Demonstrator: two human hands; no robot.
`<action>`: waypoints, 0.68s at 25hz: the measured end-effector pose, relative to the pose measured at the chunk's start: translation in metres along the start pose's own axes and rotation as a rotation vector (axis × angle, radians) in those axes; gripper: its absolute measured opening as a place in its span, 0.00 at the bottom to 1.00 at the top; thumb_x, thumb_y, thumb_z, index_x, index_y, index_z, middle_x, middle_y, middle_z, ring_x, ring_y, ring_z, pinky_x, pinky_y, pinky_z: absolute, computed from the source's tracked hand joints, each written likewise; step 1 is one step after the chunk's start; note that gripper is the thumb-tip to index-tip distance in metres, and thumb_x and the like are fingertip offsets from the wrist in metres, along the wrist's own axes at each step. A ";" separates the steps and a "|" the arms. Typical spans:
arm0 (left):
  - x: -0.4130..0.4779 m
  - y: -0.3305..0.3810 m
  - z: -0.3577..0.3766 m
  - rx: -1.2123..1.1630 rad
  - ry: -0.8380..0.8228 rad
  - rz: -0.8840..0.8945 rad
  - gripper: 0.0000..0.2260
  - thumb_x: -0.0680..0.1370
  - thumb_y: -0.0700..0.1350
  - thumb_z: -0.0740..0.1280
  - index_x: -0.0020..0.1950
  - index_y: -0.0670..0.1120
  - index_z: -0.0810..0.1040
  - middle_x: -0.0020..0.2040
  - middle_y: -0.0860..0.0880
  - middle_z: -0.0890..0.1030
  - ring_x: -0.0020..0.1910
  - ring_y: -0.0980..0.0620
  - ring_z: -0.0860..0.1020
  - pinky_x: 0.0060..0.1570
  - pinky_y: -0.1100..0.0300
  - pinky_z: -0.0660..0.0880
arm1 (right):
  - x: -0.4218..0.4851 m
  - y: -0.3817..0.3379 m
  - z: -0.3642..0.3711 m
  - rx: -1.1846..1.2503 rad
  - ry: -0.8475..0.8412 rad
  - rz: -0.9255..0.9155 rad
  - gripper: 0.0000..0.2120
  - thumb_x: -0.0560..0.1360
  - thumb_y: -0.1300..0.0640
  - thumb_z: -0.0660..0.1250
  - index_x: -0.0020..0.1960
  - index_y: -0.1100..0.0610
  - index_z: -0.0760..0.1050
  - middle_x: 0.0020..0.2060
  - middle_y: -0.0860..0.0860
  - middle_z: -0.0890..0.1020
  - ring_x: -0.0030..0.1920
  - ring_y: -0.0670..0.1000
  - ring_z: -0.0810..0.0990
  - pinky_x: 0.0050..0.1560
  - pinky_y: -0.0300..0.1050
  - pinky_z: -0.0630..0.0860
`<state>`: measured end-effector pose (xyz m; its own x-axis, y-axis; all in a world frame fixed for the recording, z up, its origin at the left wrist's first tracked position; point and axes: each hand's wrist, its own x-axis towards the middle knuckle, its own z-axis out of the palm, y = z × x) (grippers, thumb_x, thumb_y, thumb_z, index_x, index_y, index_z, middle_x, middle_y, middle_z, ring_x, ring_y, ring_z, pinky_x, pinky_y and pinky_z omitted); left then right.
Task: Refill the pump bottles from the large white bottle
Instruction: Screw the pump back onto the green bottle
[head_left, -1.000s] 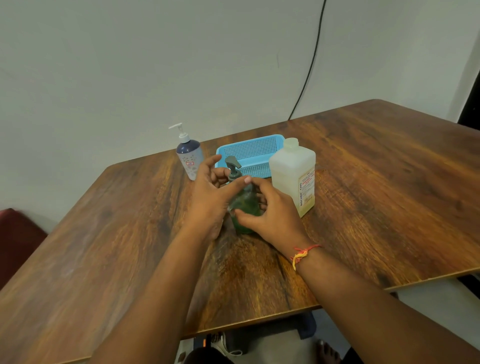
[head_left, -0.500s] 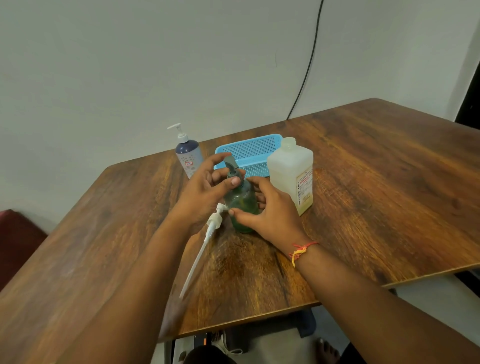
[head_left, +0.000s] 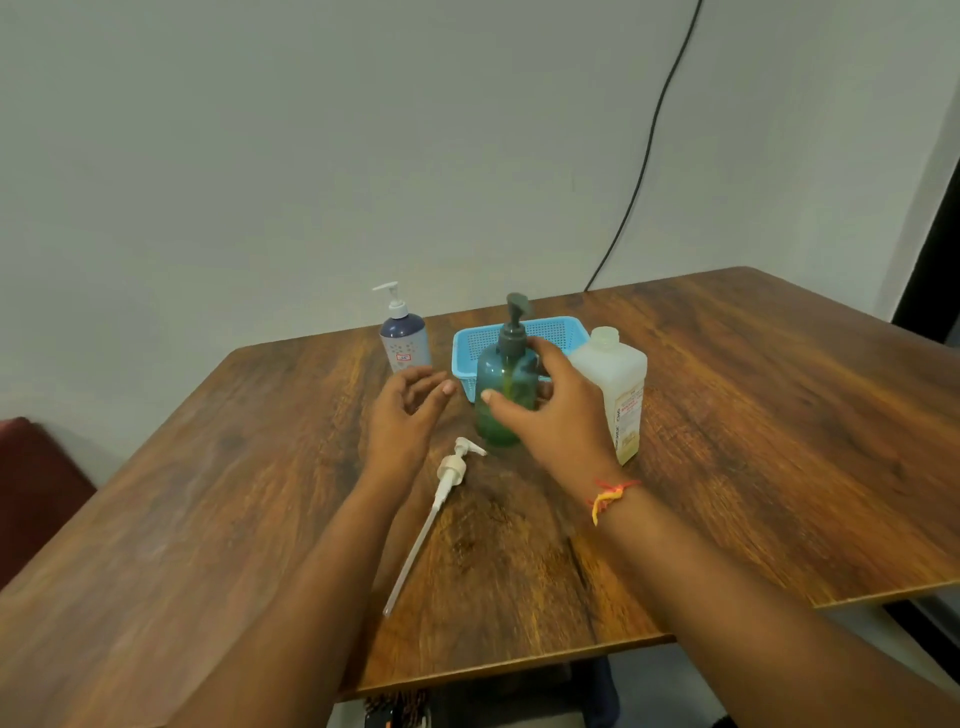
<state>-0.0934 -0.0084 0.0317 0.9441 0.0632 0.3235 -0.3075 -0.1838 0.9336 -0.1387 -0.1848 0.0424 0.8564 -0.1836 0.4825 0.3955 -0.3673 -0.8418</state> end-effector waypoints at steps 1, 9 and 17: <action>0.007 -0.006 -0.005 0.045 0.056 0.009 0.17 0.78 0.46 0.73 0.65 0.46 0.76 0.59 0.49 0.83 0.60 0.53 0.82 0.62 0.53 0.79 | 0.013 -0.010 0.001 0.003 0.010 -0.006 0.28 0.71 0.48 0.78 0.67 0.45 0.72 0.53 0.37 0.78 0.56 0.44 0.79 0.57 0.41 0.79; 0.046 -0.045 -0.021 0.238 0.153 -0.003 0.23 0.79 0.49 0.71 0.72 0.48 0.71 0.70 0.49 0.77 0.67 0.50 0.75 0.61 0.57 0.74 | 0.129 -0.007 0.041 -0.148 0.063 0.103 0.31 0.70 0.50 0.79 0.69 0.52 0.71 0.55 0.48 0.77 0.54 0.52 0.78 0.54 0.44 0.76; 0.056 -0.076 -0.025 0.399 0.137 0.039 0.28 0.77 0.54 0.73 0.74 0.47 0.71 0.70 0.49 0.76 0.70 0.49 0.72 0.67 0.51 0.73 | 0.169 0.050 0.090 -0.215 0.015 0.238 0.31 0.70 0.52 0.79 0.67 0.56 0.69 0.60 0.53 0.79 0.53 0.52 0.76 0.60 0.50 0.77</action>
<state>-0.0207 0.0336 -0.0170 0.8999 0.1732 0.4003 -0.2476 -0.5526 0.7958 0.0554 -0.1518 0.0599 0.9108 -0.3005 0.2830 0.1041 -0.4963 -0.8619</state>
